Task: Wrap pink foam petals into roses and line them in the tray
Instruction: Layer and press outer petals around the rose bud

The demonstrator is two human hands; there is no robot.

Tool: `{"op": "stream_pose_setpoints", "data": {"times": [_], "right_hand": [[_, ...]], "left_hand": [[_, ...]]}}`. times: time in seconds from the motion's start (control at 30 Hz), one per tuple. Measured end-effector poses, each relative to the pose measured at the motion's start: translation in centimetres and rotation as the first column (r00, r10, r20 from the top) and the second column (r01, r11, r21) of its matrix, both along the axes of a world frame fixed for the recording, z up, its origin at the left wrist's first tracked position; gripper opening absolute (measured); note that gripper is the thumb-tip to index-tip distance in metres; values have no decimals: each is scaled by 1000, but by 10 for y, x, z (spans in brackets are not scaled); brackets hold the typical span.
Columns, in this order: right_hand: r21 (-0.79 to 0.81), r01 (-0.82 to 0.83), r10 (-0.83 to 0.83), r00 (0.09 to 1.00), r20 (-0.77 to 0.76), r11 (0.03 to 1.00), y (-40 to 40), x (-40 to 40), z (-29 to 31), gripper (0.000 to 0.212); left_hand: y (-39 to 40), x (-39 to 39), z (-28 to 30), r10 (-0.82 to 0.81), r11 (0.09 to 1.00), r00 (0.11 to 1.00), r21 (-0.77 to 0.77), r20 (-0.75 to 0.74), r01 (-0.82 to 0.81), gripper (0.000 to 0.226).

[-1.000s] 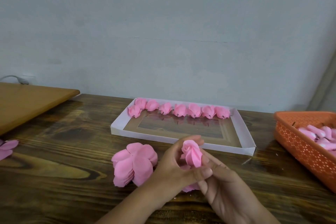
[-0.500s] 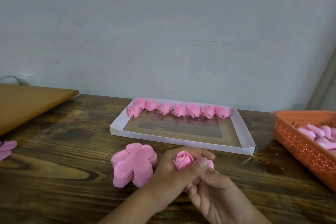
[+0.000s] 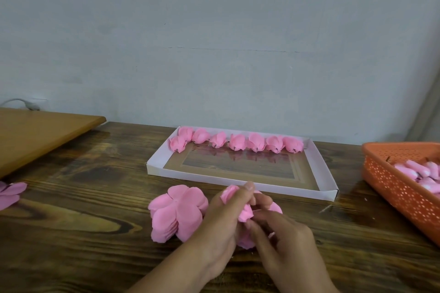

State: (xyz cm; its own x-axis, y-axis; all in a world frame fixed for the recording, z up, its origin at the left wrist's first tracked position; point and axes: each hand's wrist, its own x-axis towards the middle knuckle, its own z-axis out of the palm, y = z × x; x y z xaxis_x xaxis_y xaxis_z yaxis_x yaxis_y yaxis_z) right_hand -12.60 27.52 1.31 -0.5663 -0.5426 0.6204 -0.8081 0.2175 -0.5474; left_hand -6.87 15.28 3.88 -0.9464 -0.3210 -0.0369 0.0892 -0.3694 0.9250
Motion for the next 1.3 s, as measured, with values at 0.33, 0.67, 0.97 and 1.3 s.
{"op": "stream_pose_setpoints", "data": {"times": [0.33, 0.67, 0.97, 1.3], "right_hand": [[-122, -277, 287, 702, 651, 953, 1, 8, 18, 27], [-233, -243, 322, 443, 837, 942, -8, 19, 21, 30], [211, -111, 68, 977, 201, 971, -3, 14, 8, 24], [-339, -251, 410, 329, 851, 907, -11, 21, 19, 21]], "left_hand": [[-4, 4, 5, -71, 993, 997, 92, -21, 73, 46], [-8, 2, 5, -16, 964, 998, 267, 54, 1, 56], [-4, -3, -3, -1, 945, 995, 325, 104, -33, 53], [-6, 1, 6, 12, 945, 996, 324, 89, -40, 53]]}}
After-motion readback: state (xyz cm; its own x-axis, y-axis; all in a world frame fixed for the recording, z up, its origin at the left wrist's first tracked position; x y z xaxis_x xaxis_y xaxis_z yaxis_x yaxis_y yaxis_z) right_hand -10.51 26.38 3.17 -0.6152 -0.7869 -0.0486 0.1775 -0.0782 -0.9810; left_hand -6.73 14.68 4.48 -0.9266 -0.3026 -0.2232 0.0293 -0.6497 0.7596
